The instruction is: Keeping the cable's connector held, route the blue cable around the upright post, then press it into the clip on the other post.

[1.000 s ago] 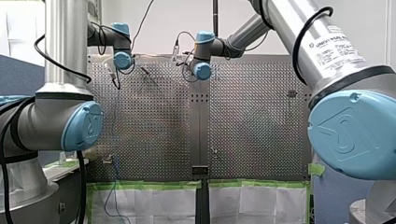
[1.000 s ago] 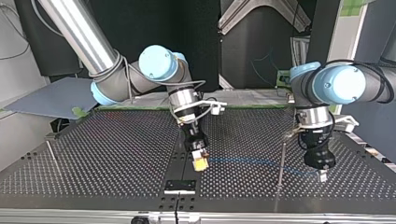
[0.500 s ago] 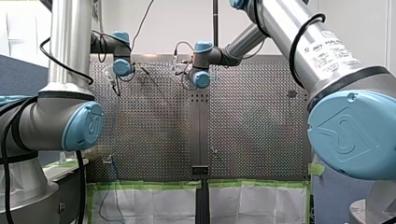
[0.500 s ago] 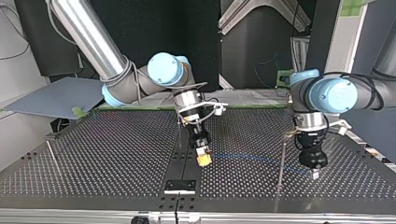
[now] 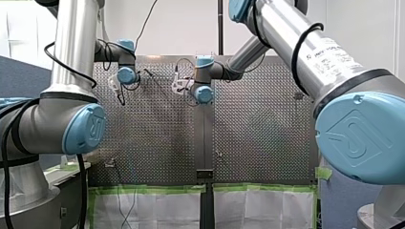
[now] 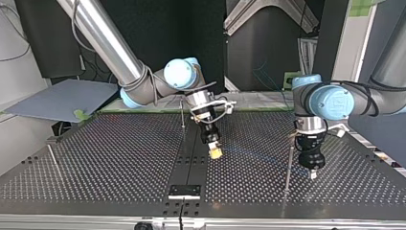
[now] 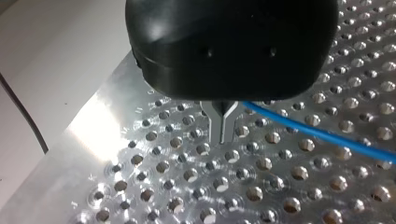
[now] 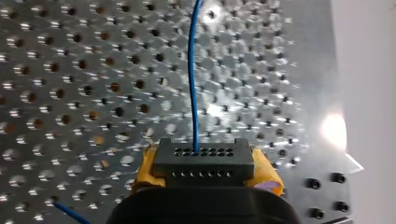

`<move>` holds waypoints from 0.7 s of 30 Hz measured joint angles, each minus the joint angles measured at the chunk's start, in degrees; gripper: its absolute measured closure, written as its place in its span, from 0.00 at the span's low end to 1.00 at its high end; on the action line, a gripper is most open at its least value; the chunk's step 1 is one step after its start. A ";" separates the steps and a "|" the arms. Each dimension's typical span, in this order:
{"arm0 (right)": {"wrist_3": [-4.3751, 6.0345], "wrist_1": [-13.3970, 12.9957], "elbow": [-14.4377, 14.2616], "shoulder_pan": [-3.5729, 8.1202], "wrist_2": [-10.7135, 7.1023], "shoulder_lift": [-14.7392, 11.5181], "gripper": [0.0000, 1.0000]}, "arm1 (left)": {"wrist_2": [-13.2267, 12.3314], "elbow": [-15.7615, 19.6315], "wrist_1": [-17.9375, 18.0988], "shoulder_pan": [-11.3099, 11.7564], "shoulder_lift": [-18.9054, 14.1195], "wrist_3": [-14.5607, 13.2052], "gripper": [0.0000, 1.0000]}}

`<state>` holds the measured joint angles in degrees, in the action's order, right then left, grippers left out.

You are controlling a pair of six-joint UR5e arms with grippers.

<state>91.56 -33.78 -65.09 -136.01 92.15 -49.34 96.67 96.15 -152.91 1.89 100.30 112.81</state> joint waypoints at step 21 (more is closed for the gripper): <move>-0.55 0.24 -0.42 -0.49 0.30 3.89 1.00 | -0.23 0.01 0.19 -0.75 3.94 1.17 0.44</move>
<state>91.02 -33.54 -65.51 -136.50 92.46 -45.46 96.44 96.16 -152.72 1.14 104.24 113.98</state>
